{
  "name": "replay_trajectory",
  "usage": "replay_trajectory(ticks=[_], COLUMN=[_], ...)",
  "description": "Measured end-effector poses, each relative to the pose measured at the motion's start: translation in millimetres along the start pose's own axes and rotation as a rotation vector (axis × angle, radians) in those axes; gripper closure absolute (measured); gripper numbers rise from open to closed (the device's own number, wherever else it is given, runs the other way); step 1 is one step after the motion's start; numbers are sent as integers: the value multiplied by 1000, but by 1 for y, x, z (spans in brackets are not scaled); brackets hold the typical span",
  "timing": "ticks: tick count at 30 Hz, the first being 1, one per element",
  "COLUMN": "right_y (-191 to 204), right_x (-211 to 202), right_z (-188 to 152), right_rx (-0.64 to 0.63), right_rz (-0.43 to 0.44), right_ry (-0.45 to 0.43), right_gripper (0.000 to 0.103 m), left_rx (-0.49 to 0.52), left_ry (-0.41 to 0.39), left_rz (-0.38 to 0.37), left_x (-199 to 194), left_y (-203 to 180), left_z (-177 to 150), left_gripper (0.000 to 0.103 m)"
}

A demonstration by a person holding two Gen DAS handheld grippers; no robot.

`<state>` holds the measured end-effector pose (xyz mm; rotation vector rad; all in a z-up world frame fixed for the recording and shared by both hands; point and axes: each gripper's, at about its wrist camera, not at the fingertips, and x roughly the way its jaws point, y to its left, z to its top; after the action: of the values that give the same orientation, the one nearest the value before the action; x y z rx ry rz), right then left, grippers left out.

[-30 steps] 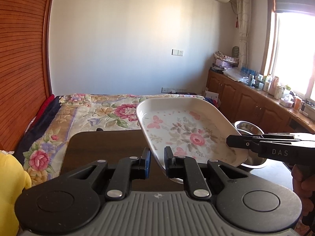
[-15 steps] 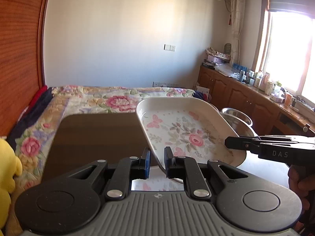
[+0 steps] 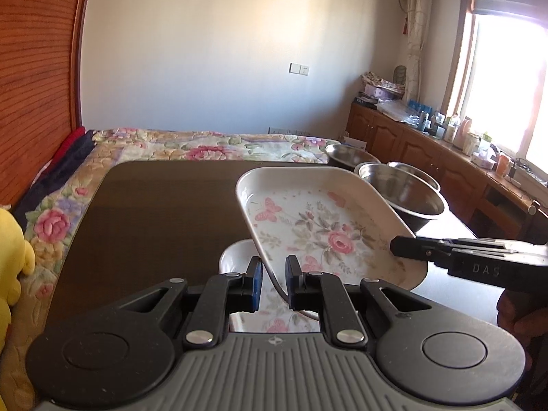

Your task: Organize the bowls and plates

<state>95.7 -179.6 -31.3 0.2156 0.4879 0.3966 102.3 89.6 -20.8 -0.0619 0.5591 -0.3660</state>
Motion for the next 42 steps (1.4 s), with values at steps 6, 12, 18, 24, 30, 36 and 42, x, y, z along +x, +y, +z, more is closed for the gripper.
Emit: replay_trajectory(ticks=[6,12,18,24,30,36,42], right_y=[2,6,12,15,17,19,20], right_x=[4,2,0,3,2,3,3], right_z=[-15,-25,-28,-30,-32,-33,-35], right_rx=[7,-13,-48,-68,-78,-93,-113], right_rz=[3,-3,-13,-17,-20,-16,-22], right_ry=[20,30,25,30,28,31,24], right_gripper=[89,89,88,88,86,82,82], left_rx=[-30,-39,-36,-46,-30,0,-1], left_ry=[31,53,55,55,51,46,46], left_rz=[7,16,24,35,46,79,89], left_x=[7,10,8,14,15,14,14], left_y=[2,5,5,7,6,4,8], left_z=[-15,-23,-26,-24,-26,-29,-31], left_gripper=[87,87,87,87,87,88,88])
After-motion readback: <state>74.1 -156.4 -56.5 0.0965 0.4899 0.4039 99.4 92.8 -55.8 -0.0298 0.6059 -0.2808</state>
